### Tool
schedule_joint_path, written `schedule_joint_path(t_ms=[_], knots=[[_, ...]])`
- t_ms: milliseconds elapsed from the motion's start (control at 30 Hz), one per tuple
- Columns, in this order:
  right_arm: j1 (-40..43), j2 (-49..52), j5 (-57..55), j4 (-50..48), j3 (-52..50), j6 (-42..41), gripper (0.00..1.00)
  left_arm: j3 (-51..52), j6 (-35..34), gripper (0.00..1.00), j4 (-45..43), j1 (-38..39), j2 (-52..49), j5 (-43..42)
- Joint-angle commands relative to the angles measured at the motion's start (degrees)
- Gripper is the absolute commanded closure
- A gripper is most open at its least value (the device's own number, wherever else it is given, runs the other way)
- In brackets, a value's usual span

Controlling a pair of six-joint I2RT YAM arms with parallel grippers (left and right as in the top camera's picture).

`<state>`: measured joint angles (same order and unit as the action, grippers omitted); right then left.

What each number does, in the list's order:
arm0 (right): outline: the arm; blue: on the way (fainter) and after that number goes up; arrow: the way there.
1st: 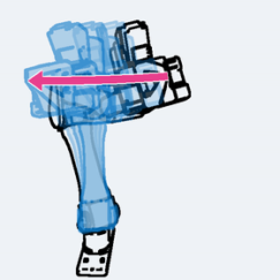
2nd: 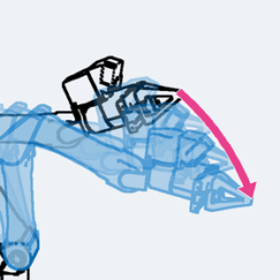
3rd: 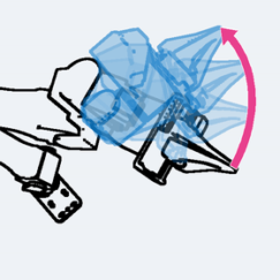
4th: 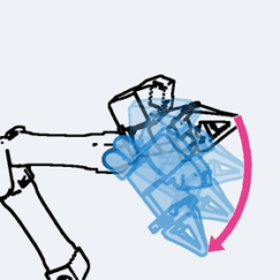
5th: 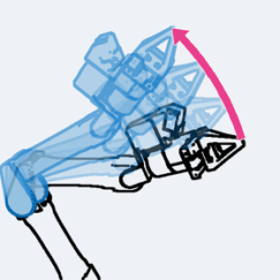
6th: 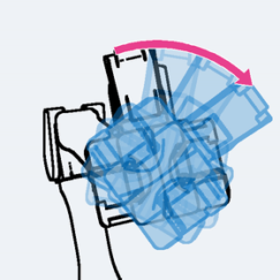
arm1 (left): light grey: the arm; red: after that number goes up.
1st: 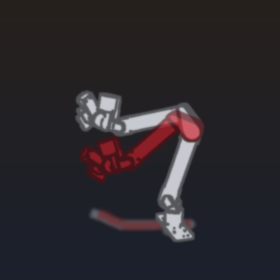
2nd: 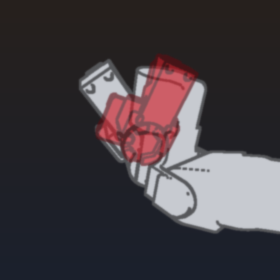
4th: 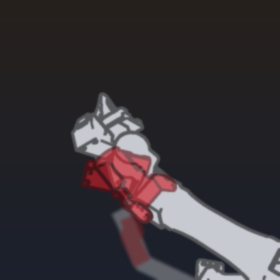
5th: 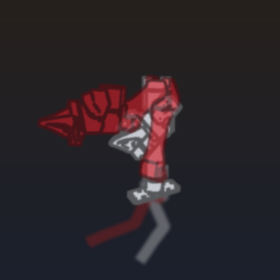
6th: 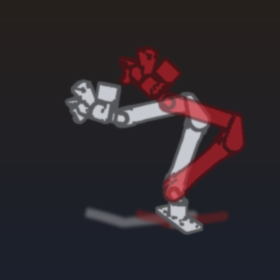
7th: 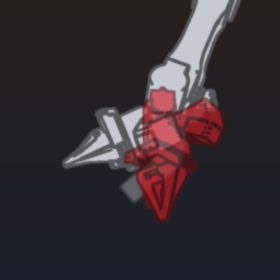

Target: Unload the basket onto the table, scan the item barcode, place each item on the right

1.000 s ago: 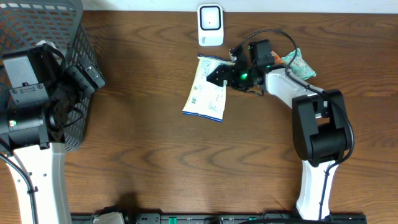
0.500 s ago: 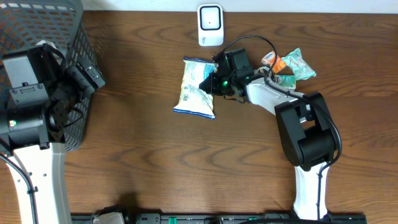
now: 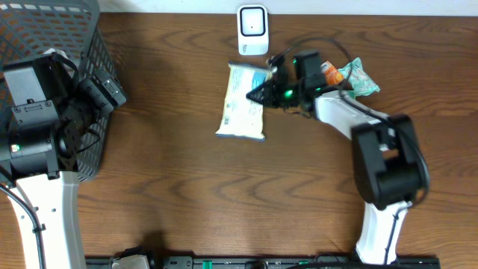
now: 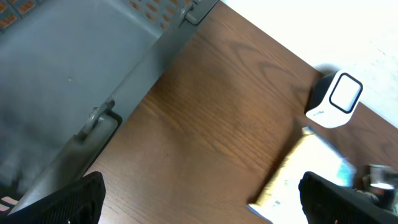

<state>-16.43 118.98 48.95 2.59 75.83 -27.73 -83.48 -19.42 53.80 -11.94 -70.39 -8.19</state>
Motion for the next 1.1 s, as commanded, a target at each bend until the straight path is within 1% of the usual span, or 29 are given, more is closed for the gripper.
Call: schedule_joint_path(t_ms=[0,67,167,300,367,467,533,633,667,733,800,900,1000,1067], knots=[[0.3,-8.3,7.3,1.0,0.5,6.3,0.99,-0.1,0.7,0.02,0.2,-0.3,0.0,0.5],[0.4,-10.9,10.8,1.5,0.5,8.4,0.99,-0.1,0.7,0.02,0.2,-0.3,0.0,0.5],[1.2,-13.7,15.3,0.8,0.5,8.5,0.99,-0.1,0.7,0.02,0.2,-0.3,0.0,0.5],[3.2,-16.7,16.8,0.6,0.5,8.5,0.99,-0.1,0.7,0.02,0.2,-0.3,0.0,0.5],[4.7,-17.9,17.3,0.6,0.5,6.3,0.99,-0.1,0.7,0.02,0.2,-0.3,0.0,0.5],[7.2,-18.4,20.8,0.6,0.5,-2.2,0.99,-0.1,0.7,0.02,0.2,-0.3,0.0,0.5],[8.5,-18.4,23.1,0.6,0.5,-4.9,0.99,-0.1,0.7,0.02,0.2,-0.3,0.0,0.5],[10.5,-18.4,24.7,0.7,0.5,-4.7,0.99,-0.1,0.7,0.02,0.2,-0.3,0.0,0.5],[10.8,-18.4,24.7,0.9,0.5,-3.6,0.99,-0.1,0.7,0.02,0.2,-0.3,0.0,0.5],[10.9,-18.4,24.5,2.8,0.5,1.5,0.99,-0.1,0.7,0.02,0.2,-0.3,0.0,0.5],[10.6,-18.4,20.6,7.8,0.5,5.6,0.99,-0.1,0.7,0.02,0.2,-0.3,0.0,0.5],[8.9,-18.3,9.9,17.1,0.5,10.8,0.99,-0.1,0.7,0.02,0.2,-0.3,0.0,0.5],[6.6,-17.7,-4.4,24.3,0.4,15.0,0.98,-0.1,0.7,0.02,0.2,-0.3,0.0,0.5],[4.9,-17.1,-17.2,27.9,0.4,16.1,0.94,-0.1,0.7,0.02,0.2,-0.3,0.0,0.5]])
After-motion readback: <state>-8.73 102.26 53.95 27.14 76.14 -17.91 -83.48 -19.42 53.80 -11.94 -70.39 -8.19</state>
